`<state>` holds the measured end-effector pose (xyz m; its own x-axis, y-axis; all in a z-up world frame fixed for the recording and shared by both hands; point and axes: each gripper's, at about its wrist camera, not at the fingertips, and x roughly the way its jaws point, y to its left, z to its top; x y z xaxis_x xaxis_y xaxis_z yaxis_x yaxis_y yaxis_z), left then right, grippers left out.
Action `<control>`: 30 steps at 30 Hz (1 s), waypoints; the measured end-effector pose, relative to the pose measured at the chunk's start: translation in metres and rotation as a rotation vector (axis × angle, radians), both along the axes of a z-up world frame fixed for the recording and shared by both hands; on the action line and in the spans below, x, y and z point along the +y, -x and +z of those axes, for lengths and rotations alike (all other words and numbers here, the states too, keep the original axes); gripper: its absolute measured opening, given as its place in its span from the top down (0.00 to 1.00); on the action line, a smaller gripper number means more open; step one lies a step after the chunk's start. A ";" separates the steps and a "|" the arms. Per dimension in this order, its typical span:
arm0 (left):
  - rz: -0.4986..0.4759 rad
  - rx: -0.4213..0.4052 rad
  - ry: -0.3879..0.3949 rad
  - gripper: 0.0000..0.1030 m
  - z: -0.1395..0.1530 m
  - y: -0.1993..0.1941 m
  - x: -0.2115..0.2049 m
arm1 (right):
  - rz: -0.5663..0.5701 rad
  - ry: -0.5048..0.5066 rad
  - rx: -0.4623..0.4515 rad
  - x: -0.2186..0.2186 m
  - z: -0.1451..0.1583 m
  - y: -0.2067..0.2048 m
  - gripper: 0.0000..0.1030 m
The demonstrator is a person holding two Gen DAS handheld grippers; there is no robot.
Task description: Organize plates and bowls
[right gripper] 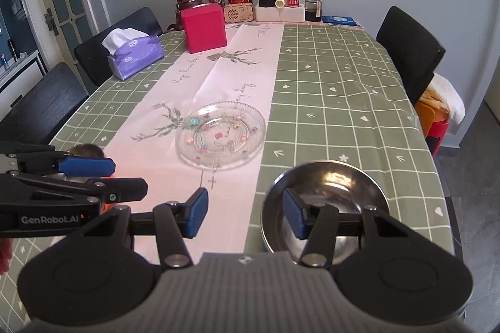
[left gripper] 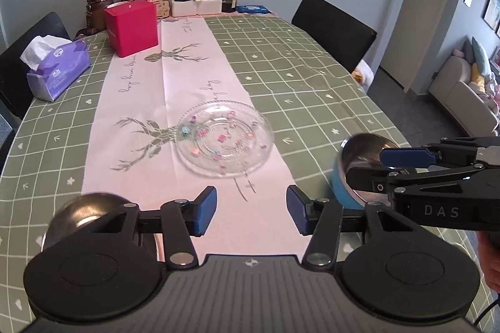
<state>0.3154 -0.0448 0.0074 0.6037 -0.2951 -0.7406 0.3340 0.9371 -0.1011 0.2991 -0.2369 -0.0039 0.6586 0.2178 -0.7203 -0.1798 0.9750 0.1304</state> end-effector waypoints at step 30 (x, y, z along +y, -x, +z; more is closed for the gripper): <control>0.179 0.338 -0.004 0.71 -0.071 -0.179 0.027 | -0.195 -0.254 0.383 -0.010 -0.085 -0.185 0.69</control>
